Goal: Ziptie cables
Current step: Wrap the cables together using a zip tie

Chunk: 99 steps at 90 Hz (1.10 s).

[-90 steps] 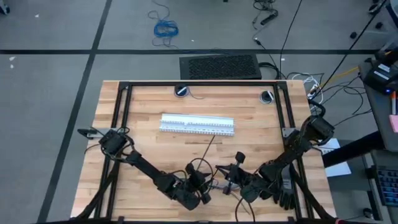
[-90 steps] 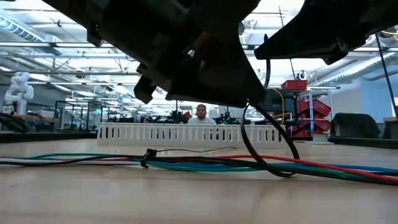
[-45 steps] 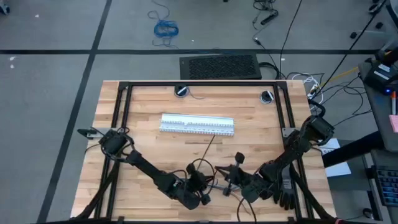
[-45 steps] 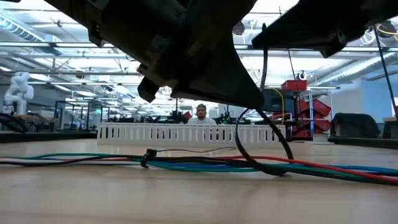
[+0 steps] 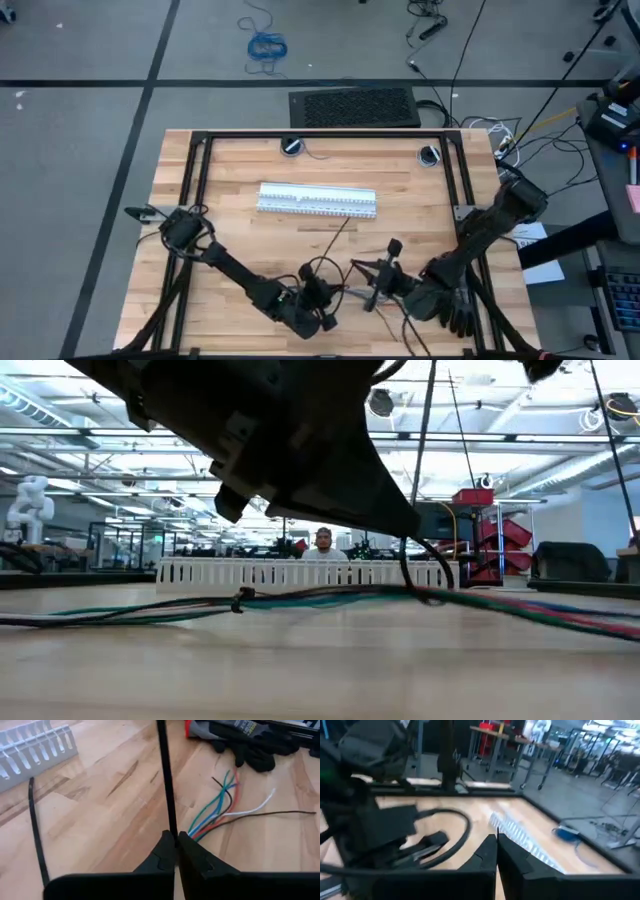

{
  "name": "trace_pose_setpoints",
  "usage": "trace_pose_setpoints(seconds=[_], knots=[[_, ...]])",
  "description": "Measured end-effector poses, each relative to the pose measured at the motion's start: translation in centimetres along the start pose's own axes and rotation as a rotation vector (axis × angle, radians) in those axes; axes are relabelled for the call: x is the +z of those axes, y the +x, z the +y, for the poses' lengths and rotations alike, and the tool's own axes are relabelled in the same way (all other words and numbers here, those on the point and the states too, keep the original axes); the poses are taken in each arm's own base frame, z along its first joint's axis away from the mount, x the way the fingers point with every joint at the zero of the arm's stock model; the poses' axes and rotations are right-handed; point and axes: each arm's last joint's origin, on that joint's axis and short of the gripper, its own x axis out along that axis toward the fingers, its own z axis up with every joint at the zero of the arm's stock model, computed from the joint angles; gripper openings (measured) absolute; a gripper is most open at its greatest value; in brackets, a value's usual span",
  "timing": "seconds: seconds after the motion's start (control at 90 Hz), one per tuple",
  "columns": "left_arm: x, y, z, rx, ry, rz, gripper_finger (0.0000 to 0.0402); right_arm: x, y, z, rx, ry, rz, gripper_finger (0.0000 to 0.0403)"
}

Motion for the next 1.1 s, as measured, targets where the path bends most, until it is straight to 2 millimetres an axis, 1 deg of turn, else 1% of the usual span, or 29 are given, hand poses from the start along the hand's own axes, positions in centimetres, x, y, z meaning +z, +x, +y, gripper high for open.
trace_pose_setpoints(seconds=[0.089,0.2,0.333,0.456,0.544,0.633,0.689,0.789,0.844,0.9,0.989,1.1], knots=[[-0.4,-0.1,0.1,0.001,0.015,0.028,0.0003,1.1,-0.6,-0.6,-0.031,-0.009,-0.018,0.0000],[-2.0,0.4,0.1,0.000,0.018,0.064,0.0001,2.2,-1.1,-1.4,-0.064,-0.021,-0.032,0.0000],[-3.8,1.5,0.1,-0.011,-0.012,0.094,0.0002,2.8,-1.4,-1.8,-0.067,-0.030,-0.039,0.0000],[-4.3,1.3,-0.4,-0.012,-0.011,0.065,0.0002,2.4,-1.6,-1.7,-0.049,-0.033,-0.027,0.0000],[-4.2,0.4,-1.2,-0.034,0.030,0.010,0.0001,1.6,-1.7,-1.6,-0.027,-0.016,0.002,0.0000],[-2.8,-1.4,-2.6,-0.061,0.071,-0.083,0.0001,0.5,-1.7,-1.7,-0.022,0.015,0.039,0.0000],[-1.8,-2.4,-3.3,-0.035,0.104,-0.143,0.0001,-0.1,-1.7,-1.6,-0.017,0.040,0.060,0.0000],[-1.3,-3.0,-3.7,0.022,0.185,-0.195,0.0004,-1.2,-1.5,-1.0,0.007,0.071,0.090,0.0000],[-1.1,-2.7,-3.5,0.025,0.213,-0.188,0.0017,-1.7,-1.3,-0.7,0.007,0.072,0.095,0.0000],[-0.7,-2.1,-3.2,0.007,0.195,-0.173,0.0037,-2.1,-1.2,-0.3,0.007,0.070,0.098,0.0000],[-0.3,-1.0,-2.7,-0.032,0.133,-0.137,0.0080,-2.4,-1.0,0.1,0.008,0.082,0.092,0.0000],[-0.7,0.4,-2.0,-0.032,0.094,-0.102,0.0135,-2.4,-1.0,0.1,0.003,0.081,0.090,0.0000]])
